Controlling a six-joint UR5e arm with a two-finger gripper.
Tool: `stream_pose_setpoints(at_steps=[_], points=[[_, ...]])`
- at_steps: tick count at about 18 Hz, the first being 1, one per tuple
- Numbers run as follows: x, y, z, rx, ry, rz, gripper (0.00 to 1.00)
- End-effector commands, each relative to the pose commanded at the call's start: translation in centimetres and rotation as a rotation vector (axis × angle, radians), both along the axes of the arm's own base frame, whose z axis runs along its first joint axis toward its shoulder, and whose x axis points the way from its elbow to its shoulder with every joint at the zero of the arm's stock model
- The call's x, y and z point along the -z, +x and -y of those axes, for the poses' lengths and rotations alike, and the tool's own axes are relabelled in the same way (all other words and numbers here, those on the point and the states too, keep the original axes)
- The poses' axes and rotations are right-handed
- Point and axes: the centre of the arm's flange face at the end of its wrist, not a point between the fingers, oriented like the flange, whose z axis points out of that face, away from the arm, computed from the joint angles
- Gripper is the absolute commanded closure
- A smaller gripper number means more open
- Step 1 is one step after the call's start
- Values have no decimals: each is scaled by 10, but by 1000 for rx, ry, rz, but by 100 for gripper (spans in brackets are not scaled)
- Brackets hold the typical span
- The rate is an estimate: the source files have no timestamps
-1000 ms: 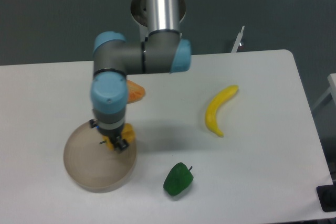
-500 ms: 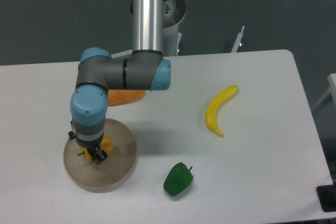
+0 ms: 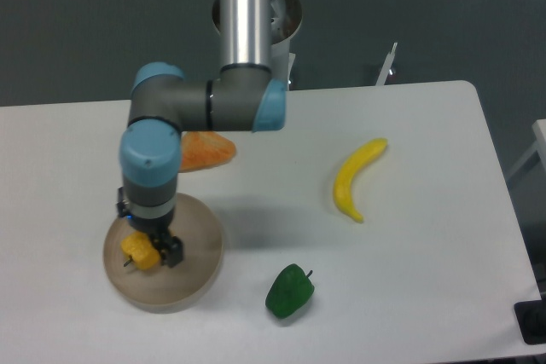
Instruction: Place the yellow pepper on the plate
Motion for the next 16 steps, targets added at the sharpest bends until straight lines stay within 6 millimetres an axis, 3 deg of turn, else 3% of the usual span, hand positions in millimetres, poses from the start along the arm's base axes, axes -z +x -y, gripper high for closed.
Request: stream_pose_setpoints(at_steps=[1,4,7,8,12,16], points=[[-14,-27,9,-32,12,-17,0],[-21,-99,26,-18,14,-42,0],[-25,-148,41,-24,15,-60,0],[-37,-167,54,-11,25,-78,0],[-38,-223,84,33,10,-99,0],[-21,-255,105,90,-25,-94,0]])
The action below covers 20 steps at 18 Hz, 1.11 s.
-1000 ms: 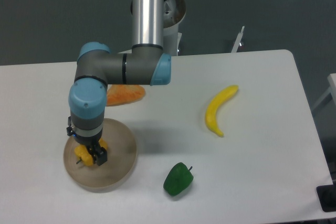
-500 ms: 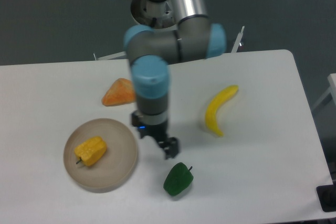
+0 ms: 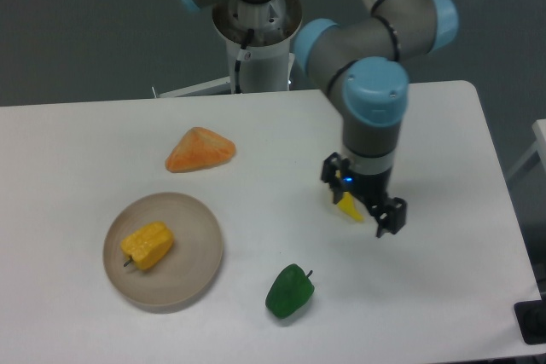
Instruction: Place the yellow pepper on the plate
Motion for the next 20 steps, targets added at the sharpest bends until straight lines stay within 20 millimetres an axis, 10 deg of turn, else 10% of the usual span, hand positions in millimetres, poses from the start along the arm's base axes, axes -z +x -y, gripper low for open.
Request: stream_pose_setpoints(at_steps=[20], points=[[43,-19,20,92,-121,41,0]])
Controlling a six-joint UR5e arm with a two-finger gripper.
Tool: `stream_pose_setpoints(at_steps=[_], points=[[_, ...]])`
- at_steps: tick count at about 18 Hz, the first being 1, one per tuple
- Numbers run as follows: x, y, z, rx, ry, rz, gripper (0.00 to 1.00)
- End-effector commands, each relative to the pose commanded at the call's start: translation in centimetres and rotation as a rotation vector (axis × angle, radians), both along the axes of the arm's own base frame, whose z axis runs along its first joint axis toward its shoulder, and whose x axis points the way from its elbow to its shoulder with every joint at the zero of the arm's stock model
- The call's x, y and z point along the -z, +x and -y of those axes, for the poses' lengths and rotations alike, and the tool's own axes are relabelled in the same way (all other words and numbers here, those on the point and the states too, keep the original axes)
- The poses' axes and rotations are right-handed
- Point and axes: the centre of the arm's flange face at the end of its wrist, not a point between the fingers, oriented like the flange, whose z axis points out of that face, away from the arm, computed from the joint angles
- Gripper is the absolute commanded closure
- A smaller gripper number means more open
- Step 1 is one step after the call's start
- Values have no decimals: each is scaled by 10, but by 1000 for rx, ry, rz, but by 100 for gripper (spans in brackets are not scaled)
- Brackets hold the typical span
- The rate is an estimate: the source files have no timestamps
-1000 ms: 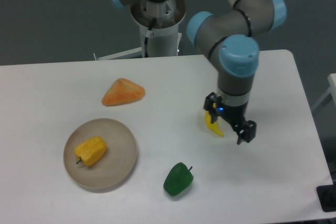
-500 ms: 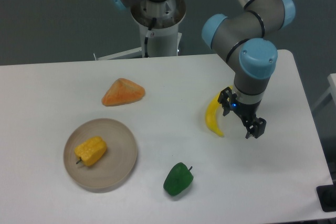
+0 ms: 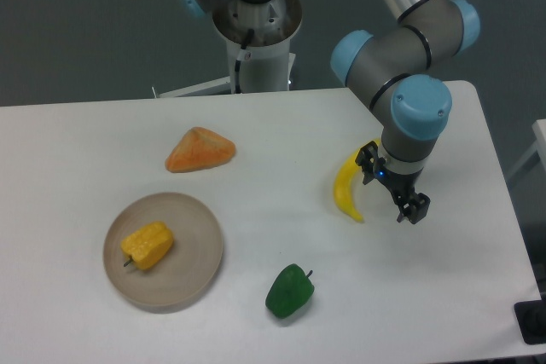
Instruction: Place the yellow pepper on the plate
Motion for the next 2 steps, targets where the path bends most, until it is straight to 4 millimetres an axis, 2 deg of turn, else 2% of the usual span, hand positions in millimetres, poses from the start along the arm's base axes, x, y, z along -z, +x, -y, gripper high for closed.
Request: stream_pose_setpoints(at_steps=[2], points=[[0,0,0,0,0,0,0]])
